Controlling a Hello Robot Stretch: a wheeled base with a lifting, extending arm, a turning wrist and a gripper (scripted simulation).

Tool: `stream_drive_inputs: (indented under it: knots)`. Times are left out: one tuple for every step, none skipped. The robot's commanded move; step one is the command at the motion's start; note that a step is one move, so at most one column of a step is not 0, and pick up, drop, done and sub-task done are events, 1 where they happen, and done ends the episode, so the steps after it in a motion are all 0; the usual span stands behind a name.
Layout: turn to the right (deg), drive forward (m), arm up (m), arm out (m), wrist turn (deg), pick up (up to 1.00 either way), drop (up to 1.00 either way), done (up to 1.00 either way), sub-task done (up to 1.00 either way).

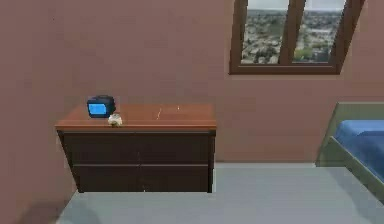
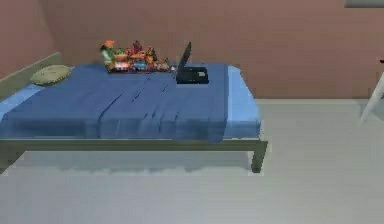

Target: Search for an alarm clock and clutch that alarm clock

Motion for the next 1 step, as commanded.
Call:
stream_drive_inputs:
  knots:
    - [0.0, 0.75, 0.00, 0.00, 0.0, 0.00, 0.00, 0.00, 0.00]
